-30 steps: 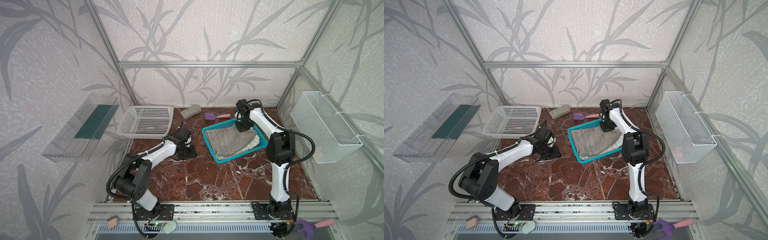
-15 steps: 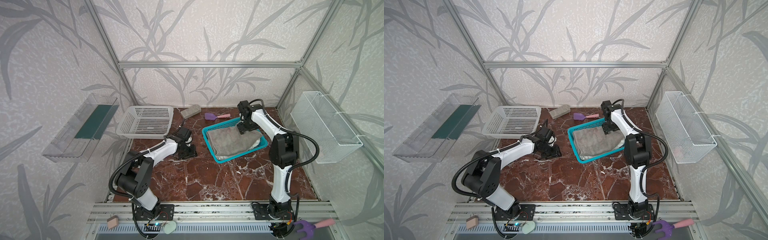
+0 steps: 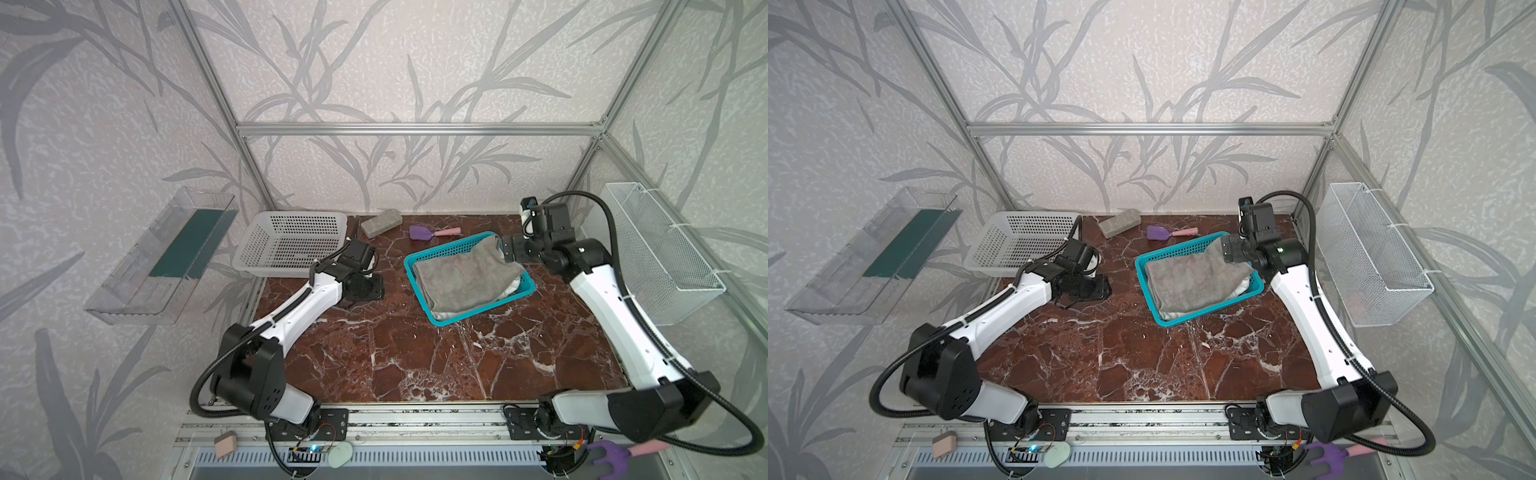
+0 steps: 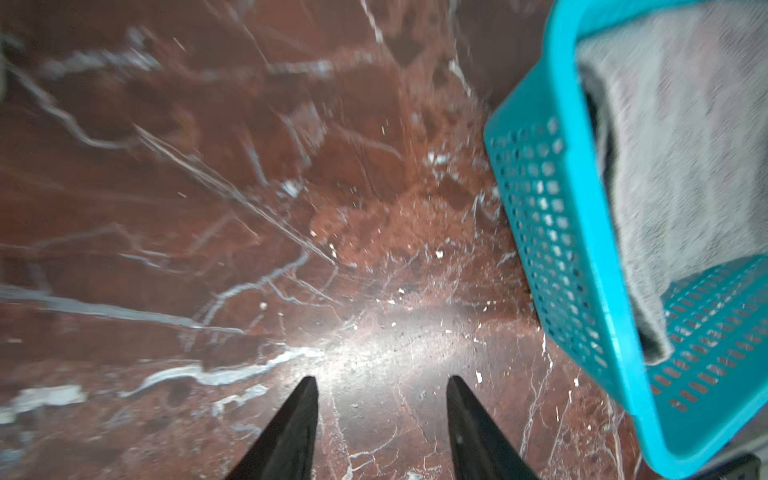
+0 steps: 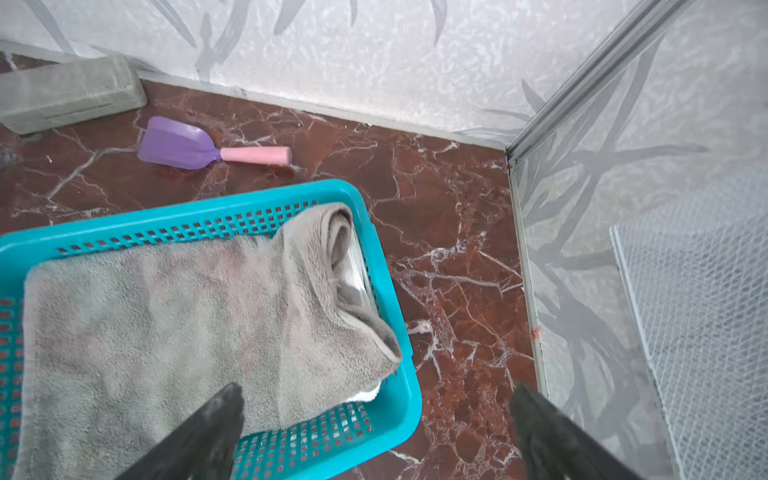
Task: Fold and stack the towels
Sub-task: 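Open the right gripper and withdraw it from the basket while the left gripper draws back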
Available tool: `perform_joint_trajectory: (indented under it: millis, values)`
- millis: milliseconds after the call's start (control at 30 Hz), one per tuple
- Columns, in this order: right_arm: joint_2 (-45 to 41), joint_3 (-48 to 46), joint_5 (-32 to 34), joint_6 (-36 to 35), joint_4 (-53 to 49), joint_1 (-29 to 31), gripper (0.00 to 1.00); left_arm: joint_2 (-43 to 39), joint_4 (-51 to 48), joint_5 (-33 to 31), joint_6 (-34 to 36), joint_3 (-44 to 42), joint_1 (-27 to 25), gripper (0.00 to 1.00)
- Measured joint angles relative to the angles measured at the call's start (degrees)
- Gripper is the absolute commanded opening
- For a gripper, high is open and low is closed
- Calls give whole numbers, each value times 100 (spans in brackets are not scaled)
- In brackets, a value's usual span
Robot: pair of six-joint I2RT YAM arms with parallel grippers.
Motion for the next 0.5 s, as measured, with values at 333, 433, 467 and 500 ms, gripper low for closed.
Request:
perform_joint_trajectory:
  millis: [333,433,467,500]
  values:
    - [-2017,-3075,-841,197,970,-289,99,-2435,219,-2020,531,-894,225,87]
    - [-2494,-3768,-1329,374,1080,-289,99,-2929,302,-2227,527,-1565,341,89]
    - [-2614,-3950,-1486,442,1099,-289,99,-3023,317,-2284,520,-1740,363,89]
    - [-2774,-4190,-1705,518,1139,-289,99,-3130,341,-2341,490,-1937,378,89]
